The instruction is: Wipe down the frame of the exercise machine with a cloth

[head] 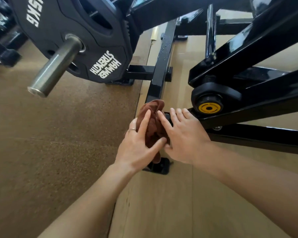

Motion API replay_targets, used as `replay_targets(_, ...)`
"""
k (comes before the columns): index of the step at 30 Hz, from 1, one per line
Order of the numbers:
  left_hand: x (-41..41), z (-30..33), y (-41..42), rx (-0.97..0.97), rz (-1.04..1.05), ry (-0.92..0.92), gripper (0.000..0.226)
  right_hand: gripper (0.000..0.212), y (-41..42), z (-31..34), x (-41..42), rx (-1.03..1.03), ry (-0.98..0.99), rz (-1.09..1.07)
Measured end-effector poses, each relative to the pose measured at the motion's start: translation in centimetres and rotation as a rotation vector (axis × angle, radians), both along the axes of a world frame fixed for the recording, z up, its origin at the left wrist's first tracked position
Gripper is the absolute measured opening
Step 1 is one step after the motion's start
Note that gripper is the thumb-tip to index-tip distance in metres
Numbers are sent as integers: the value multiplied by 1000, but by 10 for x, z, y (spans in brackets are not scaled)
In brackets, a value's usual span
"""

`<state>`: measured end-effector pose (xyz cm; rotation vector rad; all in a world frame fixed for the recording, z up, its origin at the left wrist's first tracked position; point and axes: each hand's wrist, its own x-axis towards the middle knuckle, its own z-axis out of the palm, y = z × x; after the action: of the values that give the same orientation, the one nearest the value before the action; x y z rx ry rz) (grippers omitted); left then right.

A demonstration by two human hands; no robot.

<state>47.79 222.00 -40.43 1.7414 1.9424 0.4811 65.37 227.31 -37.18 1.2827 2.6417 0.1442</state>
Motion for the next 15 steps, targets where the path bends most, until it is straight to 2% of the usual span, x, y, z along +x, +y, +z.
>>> replay_targets(2, 4, -9, -3, 76, -15, 61, 85, 101, 3, 3, -1, -24, 9, -17)
replay_targets(4, -1, -11, 18, 49, 78, -31, 72, 110, 6, 4, -1, -51, 1, -20)
replay_targets(8, -14, -15, 39, 32, 8, -111, 58, 113, 5, 4, -1, -47, 5, -23)
replay_targets(10, -16, -16, 55, 37, 45, -166, 55, 114, 3, 2, -1, -30, -19, -16)
replay_targets(12, -11, -12, 93, 13, 82, -137, 54, 115, 3, -1, -1, -17, -40, -14)
replay_targets(15, 5, -1, 154, -53, 47, 4, 56, 119, 3, -3, -4, -32, -60, -27)
